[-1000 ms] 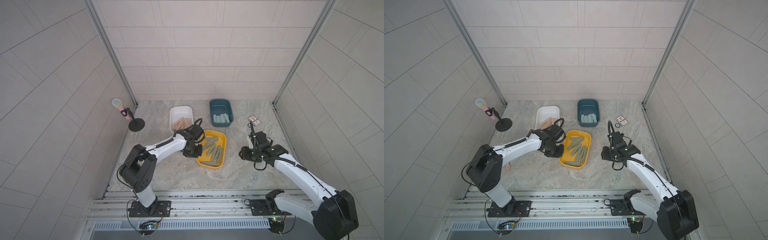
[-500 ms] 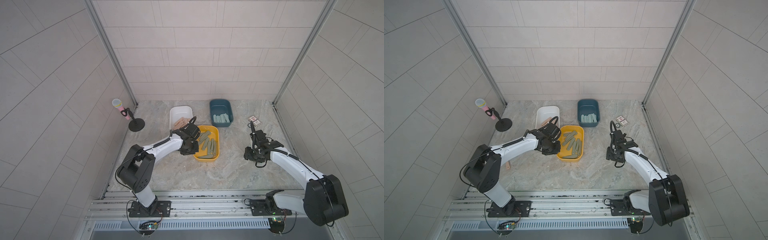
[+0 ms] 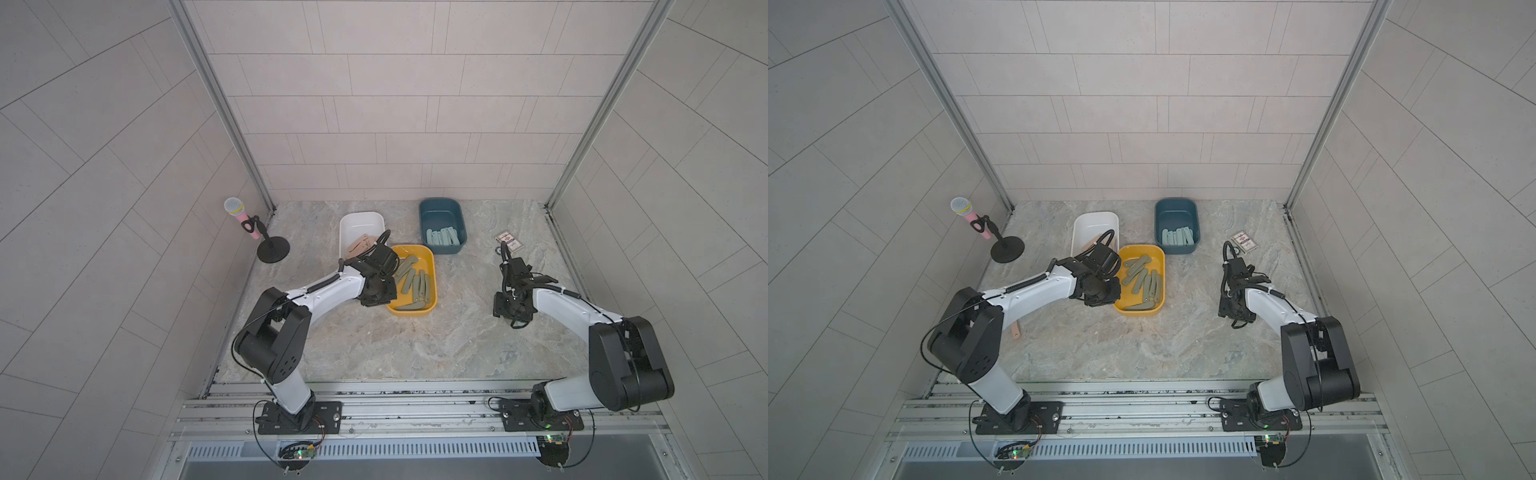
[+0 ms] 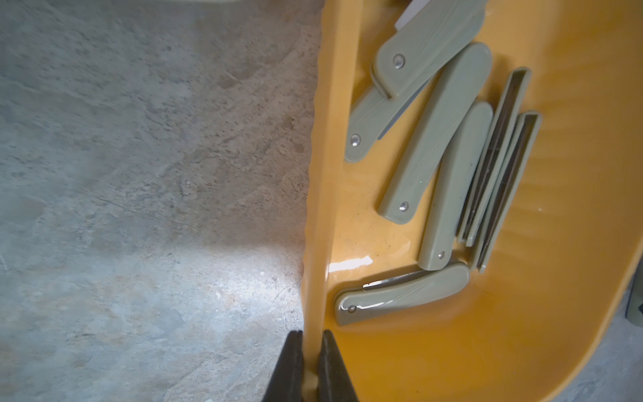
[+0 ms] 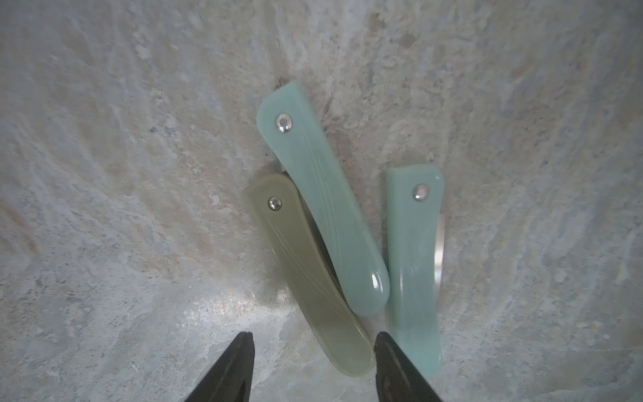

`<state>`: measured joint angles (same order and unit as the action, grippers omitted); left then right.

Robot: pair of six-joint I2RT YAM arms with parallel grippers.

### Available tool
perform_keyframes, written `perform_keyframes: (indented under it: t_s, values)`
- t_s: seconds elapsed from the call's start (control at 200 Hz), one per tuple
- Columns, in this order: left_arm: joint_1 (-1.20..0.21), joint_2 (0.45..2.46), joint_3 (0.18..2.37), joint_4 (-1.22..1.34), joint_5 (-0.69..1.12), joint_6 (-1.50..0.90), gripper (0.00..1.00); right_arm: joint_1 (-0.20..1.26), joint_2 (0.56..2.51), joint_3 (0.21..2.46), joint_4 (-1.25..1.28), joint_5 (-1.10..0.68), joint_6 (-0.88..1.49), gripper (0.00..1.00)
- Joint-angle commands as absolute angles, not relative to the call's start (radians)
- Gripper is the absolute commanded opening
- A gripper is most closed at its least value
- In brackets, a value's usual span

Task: Place the fruit knives into the storage box by color
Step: Move the storage box to the center of the board, then pick up the fruit knife from the center of the board.

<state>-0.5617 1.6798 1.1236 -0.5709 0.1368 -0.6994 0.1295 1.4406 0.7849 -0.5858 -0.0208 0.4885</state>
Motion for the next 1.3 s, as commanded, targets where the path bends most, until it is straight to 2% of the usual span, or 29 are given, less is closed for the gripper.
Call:
perform_keyframes:
  t_s: [0.0,0.17,0.295,0.555,0.67,0.775,0.901,0.996,1.196,1.296]
  values:
    - [-0.543,1.693,1.127,-0.538,0.084,-0.716,0.00,0.127,1.464,0.808,-0.572,-0.017,0.480,0.58]
    - [-0.541,1.698,1.123,-0.535,0.101,-0.715,0.00,0.127,1.475,0.792,-0.569,-0.036,0.495,0.58]
    - [-0.541,1.690,1.119,-0.529,0.120,-0.710,0.09,0.134,1.480,0.782,-0.566,-0.062,0.502,0.57]
    - [-0.540,1.652,1.120,-0.537,0.132,-0.689,0.38,0.149,1.473,0.771,-0.574,-0.068,0.514,0.51]
    - [-0.540,1.637,1.132,-0.549,0.149,-0.670,0.59,0.149,1.490,0.783,-0.584,-0.050,0.511,0.50]
    - [-0.539,1.619,1.135,-0.554,0.150,-0.662,0.75,0.149,1.507,0.794,-0.585,-0.045,0.515,0.50]
    - [-0.540,1.612,1.147,-0.569,0.168,-0.653,0.87,0.148,1.525,0.817,-0.611,0.006,0.502,0.50]
    - [-0.539,1.606,1.157,-0.580,0.173,-0.646,0.91,0.147,1.536,0.829,-0.615,0.018,0.500,0.50]
    - [-0.533,1.594,1.161,-0.587,0.182,-0.634,0.92,0.147,1.564,0.857,-0.625,0.018,0.500,0.50]
    - [-0.526,1.590,1.154,-0.585,0.187,-0.634,0.92,0.162,1.556,0.855,-0.623,-0.031,0.511,0.43]
